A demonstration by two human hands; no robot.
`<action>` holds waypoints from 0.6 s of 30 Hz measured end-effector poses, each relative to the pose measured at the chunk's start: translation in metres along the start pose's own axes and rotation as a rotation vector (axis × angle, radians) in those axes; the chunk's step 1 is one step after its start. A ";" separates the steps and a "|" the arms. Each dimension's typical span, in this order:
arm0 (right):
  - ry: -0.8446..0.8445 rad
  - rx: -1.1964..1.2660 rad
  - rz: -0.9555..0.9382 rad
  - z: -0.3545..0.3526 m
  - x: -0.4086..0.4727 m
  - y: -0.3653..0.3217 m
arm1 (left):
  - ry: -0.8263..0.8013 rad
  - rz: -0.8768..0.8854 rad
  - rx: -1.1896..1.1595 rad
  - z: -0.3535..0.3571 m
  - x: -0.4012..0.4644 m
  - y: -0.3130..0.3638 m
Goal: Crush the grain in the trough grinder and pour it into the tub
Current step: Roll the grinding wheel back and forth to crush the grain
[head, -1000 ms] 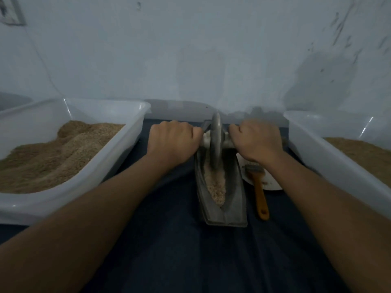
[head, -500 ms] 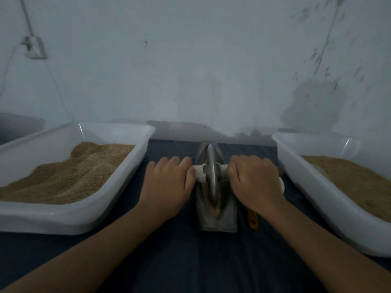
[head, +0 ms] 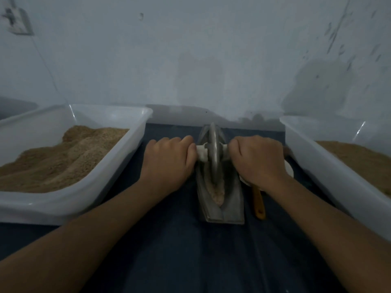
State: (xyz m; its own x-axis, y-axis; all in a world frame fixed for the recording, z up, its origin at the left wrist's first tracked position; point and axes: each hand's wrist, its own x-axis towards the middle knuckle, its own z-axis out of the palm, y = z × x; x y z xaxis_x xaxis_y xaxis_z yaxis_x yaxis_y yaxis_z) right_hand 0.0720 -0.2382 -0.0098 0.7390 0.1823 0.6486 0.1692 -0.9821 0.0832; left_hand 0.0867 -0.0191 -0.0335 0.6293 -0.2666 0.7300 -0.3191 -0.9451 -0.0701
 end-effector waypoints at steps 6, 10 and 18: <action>-0.167 -0.044 0.065 0.018 0.038 0.010 | -0.072 0.083 0.180 0.019 0.024 -0.004; -0.185 -0.047 0.076 0.013 0.036 0.008 | -0.048 0.033 0.121 0.022 0.025 -0.003; -0.059 -0.057 -0.041 -0.006 -0.002 -0.003 | -0.002 -0.043 -0.002 -0.006 -0.003 0.005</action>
State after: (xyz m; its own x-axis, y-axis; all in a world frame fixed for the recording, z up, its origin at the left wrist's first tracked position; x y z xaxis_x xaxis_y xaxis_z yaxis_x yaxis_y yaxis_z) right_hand 0.0656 -0.2362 -0.0068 0.7698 0.2235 0.5978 0.1642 -0.9745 0.1529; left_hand 0.0790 -0.0218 -0.0317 0.6437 -0.2262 0.7311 -0.2930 -0.9554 -0.0377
